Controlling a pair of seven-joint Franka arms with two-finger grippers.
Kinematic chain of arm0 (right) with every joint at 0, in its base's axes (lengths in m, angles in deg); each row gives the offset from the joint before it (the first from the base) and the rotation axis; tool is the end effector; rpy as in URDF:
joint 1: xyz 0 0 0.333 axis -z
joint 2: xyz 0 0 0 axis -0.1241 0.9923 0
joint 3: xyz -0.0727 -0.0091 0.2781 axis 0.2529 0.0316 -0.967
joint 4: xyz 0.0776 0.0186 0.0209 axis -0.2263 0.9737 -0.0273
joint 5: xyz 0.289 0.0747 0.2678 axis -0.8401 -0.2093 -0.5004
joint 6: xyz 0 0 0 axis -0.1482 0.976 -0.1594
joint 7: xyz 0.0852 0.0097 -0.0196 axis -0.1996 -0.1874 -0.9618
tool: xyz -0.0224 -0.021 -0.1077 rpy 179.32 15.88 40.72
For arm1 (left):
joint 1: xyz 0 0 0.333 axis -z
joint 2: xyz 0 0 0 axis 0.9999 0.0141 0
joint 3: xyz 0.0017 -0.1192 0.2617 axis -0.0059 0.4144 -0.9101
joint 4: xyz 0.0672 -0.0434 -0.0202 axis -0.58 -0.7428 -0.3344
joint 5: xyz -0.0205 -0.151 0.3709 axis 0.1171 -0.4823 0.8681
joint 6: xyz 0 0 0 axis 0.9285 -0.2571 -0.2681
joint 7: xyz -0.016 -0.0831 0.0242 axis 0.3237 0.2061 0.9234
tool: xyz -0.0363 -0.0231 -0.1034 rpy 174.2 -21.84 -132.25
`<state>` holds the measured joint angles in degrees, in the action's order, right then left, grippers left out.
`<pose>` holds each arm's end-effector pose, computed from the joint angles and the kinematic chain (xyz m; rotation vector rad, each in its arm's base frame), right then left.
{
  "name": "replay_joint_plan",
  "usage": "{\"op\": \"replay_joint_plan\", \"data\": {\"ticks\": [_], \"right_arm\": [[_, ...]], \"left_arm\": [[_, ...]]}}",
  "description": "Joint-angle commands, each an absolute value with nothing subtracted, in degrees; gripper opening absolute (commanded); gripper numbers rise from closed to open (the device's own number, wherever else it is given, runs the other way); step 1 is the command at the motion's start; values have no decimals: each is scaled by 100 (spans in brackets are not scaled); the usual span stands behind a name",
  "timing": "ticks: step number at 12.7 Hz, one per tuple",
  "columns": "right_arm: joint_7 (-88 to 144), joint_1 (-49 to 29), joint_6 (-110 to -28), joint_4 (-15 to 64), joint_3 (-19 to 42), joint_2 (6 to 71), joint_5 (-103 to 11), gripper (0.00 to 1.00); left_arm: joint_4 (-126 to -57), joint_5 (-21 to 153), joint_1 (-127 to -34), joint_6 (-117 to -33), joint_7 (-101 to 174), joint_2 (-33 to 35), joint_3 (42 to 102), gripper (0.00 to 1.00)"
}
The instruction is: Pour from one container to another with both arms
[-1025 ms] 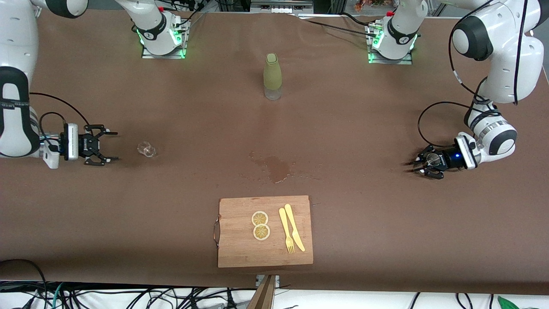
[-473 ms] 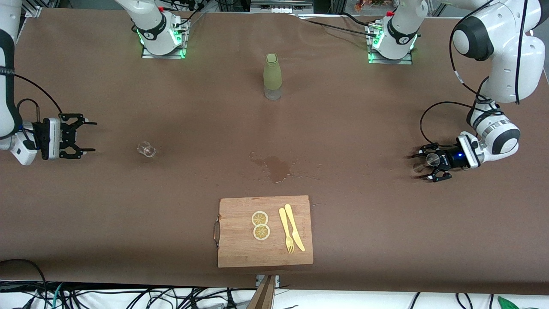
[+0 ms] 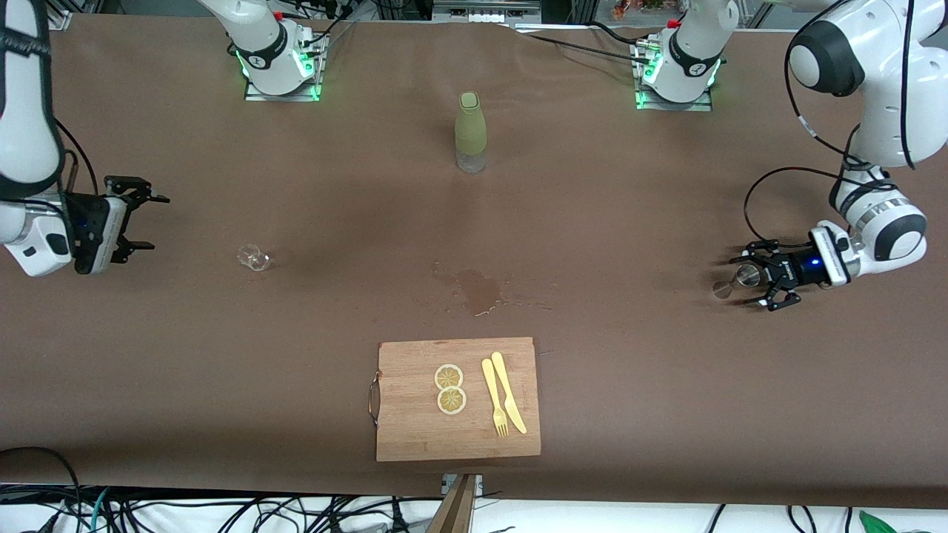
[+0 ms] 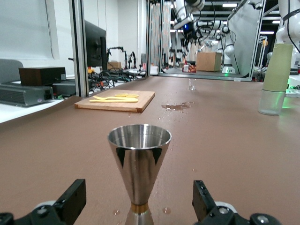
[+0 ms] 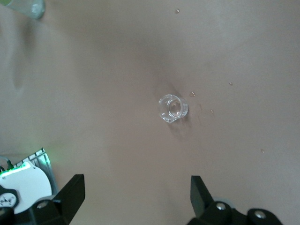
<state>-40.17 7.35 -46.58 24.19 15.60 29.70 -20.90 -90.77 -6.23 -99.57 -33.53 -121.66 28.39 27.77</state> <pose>0.5859 -0.0720 0.3743 -2.3939 -1.4038 0.2212 0.5196 0.2173 0.0735 1.5459 -1.2120 1.2122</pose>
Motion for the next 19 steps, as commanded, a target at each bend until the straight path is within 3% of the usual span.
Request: {"op": "replay_joint_plan", "data": {"ticks": [1, 5, 10, 14, 19], "right_arm": [[-2677, 774, -4744, 2599, 935, 2489, -1559, 100], [-680, 774, -4727, 2599, -33, 2207, -907, 100], [1788, 722, -4666, 2581, -684, 1987, -478, 100], [4065, 581, -4622, 2555, -747, 1715, -370, 100], [4378, 888, -4349, 2502, -642, 1249, -449, 100]], "left_arm": [[-9111, -29, -10052, -3324, -11776, 2378, 2666, 100], [-9111, 648, -10263, -3807, -11188, 1702, 2612, 100], [-9120, 1588, -10325, -4589, -9626, 674, 2682, 100], [-9137, 2581, -10325, -5283, -7290, -152, 3147, 100], [-9164, 3925, -10281, -5776, -4265, -1040, 3850, 100]]}}
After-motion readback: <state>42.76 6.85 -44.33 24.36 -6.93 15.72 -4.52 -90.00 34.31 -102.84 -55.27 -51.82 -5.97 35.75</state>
